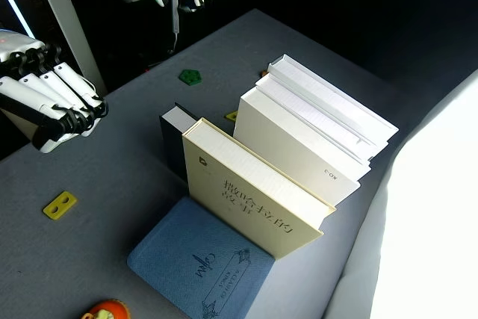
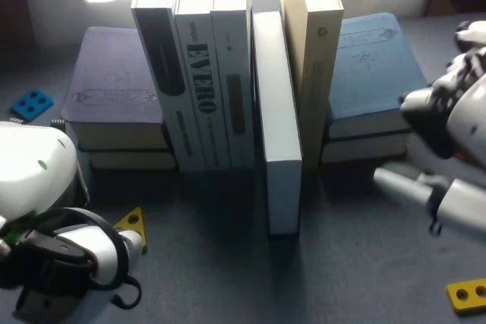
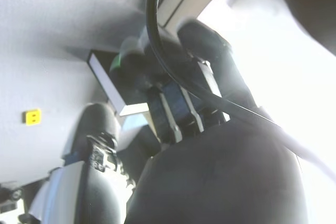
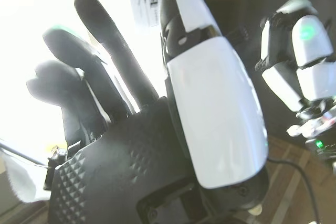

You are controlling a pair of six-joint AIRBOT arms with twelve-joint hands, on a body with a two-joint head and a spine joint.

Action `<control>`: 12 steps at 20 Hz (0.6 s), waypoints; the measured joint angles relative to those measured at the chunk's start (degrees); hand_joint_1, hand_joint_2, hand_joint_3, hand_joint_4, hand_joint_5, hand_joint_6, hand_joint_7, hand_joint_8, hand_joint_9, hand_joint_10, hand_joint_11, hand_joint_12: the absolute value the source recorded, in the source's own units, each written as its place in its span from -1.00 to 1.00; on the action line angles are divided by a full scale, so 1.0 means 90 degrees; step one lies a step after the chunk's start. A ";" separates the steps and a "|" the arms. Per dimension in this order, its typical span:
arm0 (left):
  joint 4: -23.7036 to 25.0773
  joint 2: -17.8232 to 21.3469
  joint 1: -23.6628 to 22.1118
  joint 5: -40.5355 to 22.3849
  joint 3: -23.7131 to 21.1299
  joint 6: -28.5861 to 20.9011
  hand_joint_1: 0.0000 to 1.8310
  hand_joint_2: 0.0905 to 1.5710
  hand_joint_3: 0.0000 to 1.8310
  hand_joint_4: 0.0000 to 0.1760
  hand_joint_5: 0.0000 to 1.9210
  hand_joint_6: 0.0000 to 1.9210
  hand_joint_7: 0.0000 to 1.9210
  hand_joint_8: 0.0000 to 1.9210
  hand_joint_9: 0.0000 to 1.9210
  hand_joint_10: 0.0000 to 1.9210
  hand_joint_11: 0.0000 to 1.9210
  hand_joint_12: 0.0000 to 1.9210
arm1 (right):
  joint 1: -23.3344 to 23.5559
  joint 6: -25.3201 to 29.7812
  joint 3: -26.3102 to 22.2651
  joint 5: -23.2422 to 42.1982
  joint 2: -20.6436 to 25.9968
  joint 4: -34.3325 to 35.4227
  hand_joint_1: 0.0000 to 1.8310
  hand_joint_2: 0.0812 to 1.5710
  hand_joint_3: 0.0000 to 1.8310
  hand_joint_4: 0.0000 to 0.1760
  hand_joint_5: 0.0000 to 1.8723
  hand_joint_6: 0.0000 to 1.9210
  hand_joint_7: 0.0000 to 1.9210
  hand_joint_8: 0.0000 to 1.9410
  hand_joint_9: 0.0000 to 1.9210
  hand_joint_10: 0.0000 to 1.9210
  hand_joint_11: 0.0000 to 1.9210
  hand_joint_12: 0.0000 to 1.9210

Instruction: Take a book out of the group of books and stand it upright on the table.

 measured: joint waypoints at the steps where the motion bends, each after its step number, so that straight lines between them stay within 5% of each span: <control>1: 0.0002 0.0000 0.0000 0.0005 0.0000 0.0000 -0.78 0.77 -1.00 -1.00 -0.01 0.88 0.13 0.95 0.06 1.00 -0.11 1.00 | 0.0056 0.0180 0.0080 -0.0078 0.0046 -0.0070 -0.89 0.62 -0.99 -1.00 0.18 0.99 0.31 0.90 0.29 1.00 0.08 1.00; 5: 0.0005 0.0000 0.0000 0.0012 0.0000 0.0000 -0.79 0.79 -0.99 -1.00 -0.02 1.00 0.14 1.00 0.07 1.00 -0.05 1.00 | 0.0328 0.0840 0.0323 -0.0631 0.0155 -0.0415 -0.91 0.63 -0.99 -1.00 0.18 1.00 0.30 0.93 0.29 1.00 0.13 1.00; 12: 0.0002 0.0000 0.0000 0.0024 0.0000 0.0000 -0.68 0.78 -1.00 -1.00 -0.03 0.94 0.08 1.00 0.02 1.00 -0.16 1.00 | 0.0491 0.0976 0.0466 -0.1117 0.0155 -0.0461 -0.97 0.65 -0.99 -1.00 0.20 1.00 0.31 0.95 0.31 1.00 0.16 1.00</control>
